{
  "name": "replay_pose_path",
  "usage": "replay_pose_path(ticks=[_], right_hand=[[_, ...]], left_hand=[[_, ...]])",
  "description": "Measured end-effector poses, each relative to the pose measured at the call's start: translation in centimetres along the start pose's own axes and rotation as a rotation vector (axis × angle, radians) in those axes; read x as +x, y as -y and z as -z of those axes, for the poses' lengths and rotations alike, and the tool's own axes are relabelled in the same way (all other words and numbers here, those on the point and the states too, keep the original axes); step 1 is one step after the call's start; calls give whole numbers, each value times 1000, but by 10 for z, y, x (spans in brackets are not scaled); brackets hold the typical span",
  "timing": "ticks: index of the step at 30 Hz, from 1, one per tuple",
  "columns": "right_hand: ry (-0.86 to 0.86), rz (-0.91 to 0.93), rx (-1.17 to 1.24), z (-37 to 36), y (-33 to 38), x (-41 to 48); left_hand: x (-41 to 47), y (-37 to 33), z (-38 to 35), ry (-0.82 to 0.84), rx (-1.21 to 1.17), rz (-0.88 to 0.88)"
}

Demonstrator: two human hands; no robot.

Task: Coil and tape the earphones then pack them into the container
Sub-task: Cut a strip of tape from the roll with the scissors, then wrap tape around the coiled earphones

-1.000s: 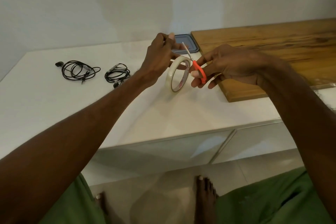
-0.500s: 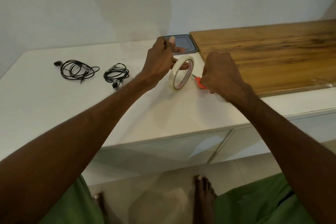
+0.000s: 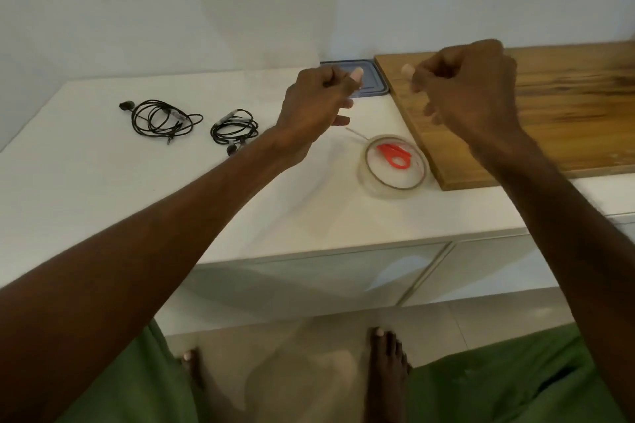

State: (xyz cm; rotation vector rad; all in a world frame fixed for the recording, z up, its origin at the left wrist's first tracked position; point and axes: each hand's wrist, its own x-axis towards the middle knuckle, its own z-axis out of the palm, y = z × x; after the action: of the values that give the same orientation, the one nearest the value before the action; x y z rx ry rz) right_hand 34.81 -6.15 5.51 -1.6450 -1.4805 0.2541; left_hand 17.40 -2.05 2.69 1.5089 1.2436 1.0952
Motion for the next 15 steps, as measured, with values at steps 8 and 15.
replay_pose_path(ticks=[8, 15], right_hand=[[639, -233, 539, -22, 23, -22], [635, -387, 534, -31, 22, -51]], left_hand=[[-42, -4, 32, 12, -179, 275], [-66, 12, 48, 7, -131, 375]])
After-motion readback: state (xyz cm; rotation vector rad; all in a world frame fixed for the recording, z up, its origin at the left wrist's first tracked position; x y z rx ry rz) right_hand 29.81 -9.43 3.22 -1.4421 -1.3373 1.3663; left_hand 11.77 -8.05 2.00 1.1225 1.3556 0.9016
